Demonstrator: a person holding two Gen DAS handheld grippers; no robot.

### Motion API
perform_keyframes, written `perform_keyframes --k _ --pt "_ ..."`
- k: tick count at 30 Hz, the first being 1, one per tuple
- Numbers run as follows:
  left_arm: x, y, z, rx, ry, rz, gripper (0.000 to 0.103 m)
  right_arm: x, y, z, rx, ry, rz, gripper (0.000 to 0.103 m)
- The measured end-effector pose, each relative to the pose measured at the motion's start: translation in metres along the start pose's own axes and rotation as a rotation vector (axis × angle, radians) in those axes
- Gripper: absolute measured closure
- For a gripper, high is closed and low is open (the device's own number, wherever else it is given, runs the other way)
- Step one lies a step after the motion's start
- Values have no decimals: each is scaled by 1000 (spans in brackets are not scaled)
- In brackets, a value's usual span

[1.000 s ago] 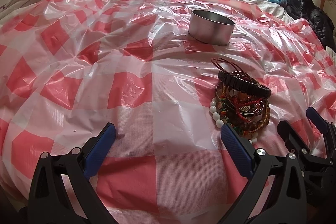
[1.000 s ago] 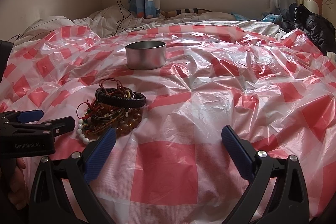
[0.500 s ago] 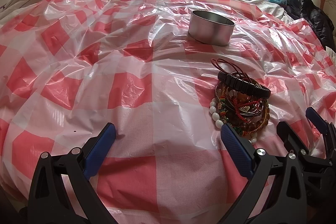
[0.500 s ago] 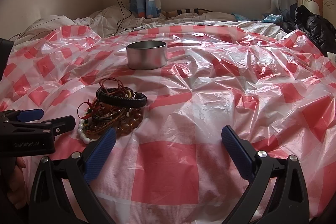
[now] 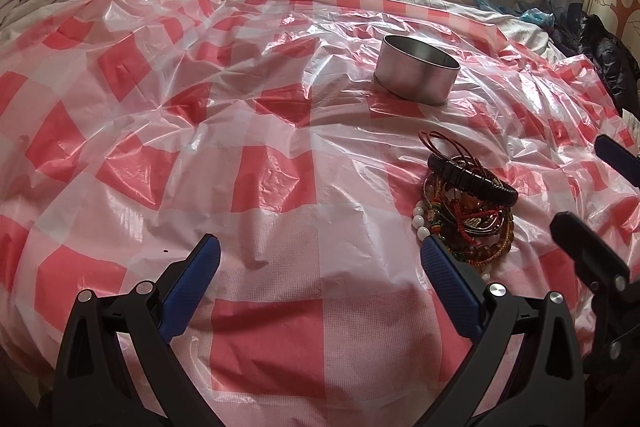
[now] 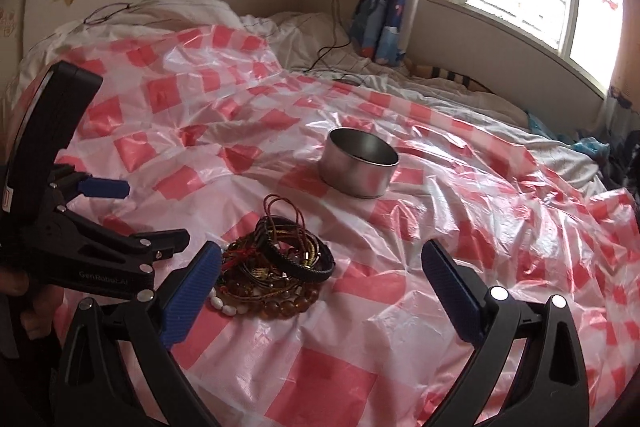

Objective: Organize jewelry
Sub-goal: 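Lower the right gripper onto the black leather bracelet and close it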

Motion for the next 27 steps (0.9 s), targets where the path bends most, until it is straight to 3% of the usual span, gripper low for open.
perform_keyframes --k 2,4,8,14,18,23,27 --pt "-1 0 1 3 -5 5 6 10 7 3 -46 31 33 25" --pt "-1 0 2 6 -7 10 6 21 12 4 -85 57 59 31" --pt "0 1 4 0 -6 2 6 39 16 5 -126 106 105 53" --pt "1 1 7 -3 -3 -10 6 51 17 6 -153 150 162 74" --pt "3 -1 7 1 5 -18 6 55 23 0 -189 176 161 74" --pt "3 -1 7 1 5 -18 6 54 19 2 -161 162 166 91" --pt "3 1 6 -4 7 -19 6 44 5 8 -50 115 252 91"
Point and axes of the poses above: each gripper's, at about its wrist camera, not at the fingertips, and x roughly the way its jaws point, y to its left, z to its top, the point moved 6 cm from there along x, roughly the way its jaws point, and after that the axes turned 13 degrees about y, right-handed, at the moved point
